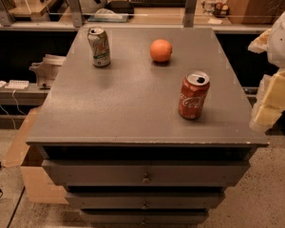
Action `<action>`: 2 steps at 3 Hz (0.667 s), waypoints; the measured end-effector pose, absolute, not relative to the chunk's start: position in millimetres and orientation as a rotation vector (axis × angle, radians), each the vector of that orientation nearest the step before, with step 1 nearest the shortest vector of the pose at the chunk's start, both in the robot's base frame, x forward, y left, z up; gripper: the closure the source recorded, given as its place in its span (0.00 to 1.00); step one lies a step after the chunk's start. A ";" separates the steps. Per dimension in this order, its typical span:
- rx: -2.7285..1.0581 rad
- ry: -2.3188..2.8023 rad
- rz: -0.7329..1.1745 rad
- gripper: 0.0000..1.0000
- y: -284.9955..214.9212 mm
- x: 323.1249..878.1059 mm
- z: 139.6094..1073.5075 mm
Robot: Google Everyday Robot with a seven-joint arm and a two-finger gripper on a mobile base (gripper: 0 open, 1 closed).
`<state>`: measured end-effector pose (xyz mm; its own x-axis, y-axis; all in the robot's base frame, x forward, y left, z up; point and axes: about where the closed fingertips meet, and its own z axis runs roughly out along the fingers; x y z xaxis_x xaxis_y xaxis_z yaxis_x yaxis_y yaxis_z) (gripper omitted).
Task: Knock coke can over
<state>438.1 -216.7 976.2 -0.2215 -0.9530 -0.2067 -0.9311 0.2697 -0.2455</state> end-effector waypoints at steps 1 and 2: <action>-1.725 2.232 -0.098 0.00 -216.7 438.1 976.2; -1.717 2.211 -0.078 0.00 -214.4 440.9 976.2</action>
Offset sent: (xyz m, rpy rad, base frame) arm 0.0065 0.0039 -0.0056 0.0564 0.0012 0.0201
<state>440.9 -214.4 976.2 -0.2120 -0.9496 -0.2310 -0.9310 0.2681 -0.2478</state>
